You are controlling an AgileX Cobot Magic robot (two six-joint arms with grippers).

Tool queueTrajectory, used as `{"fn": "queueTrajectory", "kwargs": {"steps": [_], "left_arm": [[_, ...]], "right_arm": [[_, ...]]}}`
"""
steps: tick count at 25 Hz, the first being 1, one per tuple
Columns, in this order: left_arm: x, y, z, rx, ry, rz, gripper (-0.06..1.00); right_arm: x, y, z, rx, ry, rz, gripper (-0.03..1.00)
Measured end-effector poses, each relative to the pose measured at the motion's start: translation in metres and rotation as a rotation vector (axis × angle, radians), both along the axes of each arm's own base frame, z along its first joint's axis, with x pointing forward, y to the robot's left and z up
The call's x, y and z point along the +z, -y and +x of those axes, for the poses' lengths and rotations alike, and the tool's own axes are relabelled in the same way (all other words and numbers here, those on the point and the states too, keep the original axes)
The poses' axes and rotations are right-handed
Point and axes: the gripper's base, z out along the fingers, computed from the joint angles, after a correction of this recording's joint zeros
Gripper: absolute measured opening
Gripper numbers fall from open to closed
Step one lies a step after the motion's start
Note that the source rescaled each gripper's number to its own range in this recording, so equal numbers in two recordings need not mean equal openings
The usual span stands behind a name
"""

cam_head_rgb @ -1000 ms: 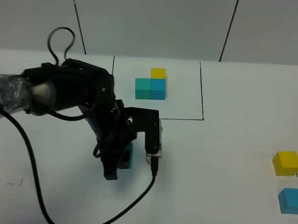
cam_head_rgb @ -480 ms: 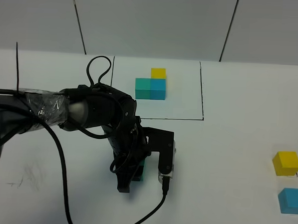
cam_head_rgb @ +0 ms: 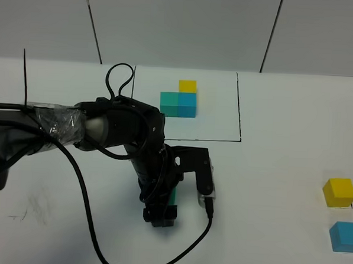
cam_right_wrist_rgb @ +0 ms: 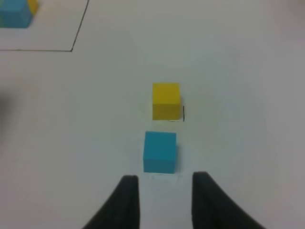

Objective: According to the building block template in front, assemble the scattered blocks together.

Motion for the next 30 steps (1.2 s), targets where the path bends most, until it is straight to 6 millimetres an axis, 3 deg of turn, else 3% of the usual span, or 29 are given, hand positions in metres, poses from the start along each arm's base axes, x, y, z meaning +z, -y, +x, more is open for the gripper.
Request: {"fn": "queueTrajectory", "kwargs": {"steps": [3,6,9,13,17,19,23,30], "left_arm": [[0.038,0.004,0.005,0.052,0.048,-0.051,1.0],[0.091,0.003,0.004,0.103,0.128,-0.124,0.99],[0.147,-0.012,-0.007,0.153,0.231,-0.149,0.96],[0.208,-0.055,-0.025,0.295,0.381,-0.071,0.92],[0.257,-0.125,-0.042,0.627,0.482,0.024,0.9],[0.277,-0.156,-0.058,0.762,0.494,0.033,0.9],[0.31,-0.194,-0.105,0.86,0.582,-0.063,0.88],[0.331,-0.244,-0.226,0.904,0.759,-0.291,0.85]], "right_arm": [[0.0,0.0,0.0,0.0,0.0,0.0,0.04],[0.0,0.0,0.0,0.0,0.0,0.0,0.04],[0.0,0.0,0.0,0.0,0.0,0.0,0.04],[0.0,0.0,0.0,0.0,0.0,0.0,0.04],[0.0,0.0,0.0,0.0,0.0,0.0,0.04],[0.0,0.0,0.0,0.0,0.0,0.0,0.04],[0.0,0.0,0.0,0.0,0.0,0.0,0.04],[0.0,0.0,0.0,0.0,0.0,0.0,0.04]]}}
